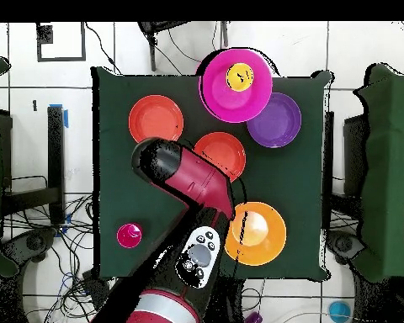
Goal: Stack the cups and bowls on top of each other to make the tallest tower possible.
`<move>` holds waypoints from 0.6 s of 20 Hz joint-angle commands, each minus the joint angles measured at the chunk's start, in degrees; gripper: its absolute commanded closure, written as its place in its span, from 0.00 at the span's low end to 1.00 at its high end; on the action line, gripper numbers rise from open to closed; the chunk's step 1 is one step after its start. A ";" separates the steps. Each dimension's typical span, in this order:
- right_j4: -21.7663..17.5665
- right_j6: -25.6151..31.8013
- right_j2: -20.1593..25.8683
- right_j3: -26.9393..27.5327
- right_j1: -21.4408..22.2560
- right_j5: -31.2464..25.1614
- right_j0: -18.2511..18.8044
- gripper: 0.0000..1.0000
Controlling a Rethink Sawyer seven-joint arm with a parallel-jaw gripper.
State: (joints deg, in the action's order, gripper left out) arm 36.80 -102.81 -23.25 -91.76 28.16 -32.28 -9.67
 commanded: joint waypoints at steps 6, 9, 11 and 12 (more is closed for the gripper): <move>-5.64 -2.55 10.64 -4.26 -5.42 5.74 2.03 0.00; -5.86 -2.42 11.30 -4.42 -6.01 7.23 2.40 0.00; -6.07 -2.27 11.70 -4.52 -6.37 8.05 2.69 0.00; -6.26 -2.24 11.86 -4.58 -6.43 8.26 2.85 0.00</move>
State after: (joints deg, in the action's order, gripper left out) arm 35.93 -102.81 -19.98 -92.23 26.02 -28.79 -8.40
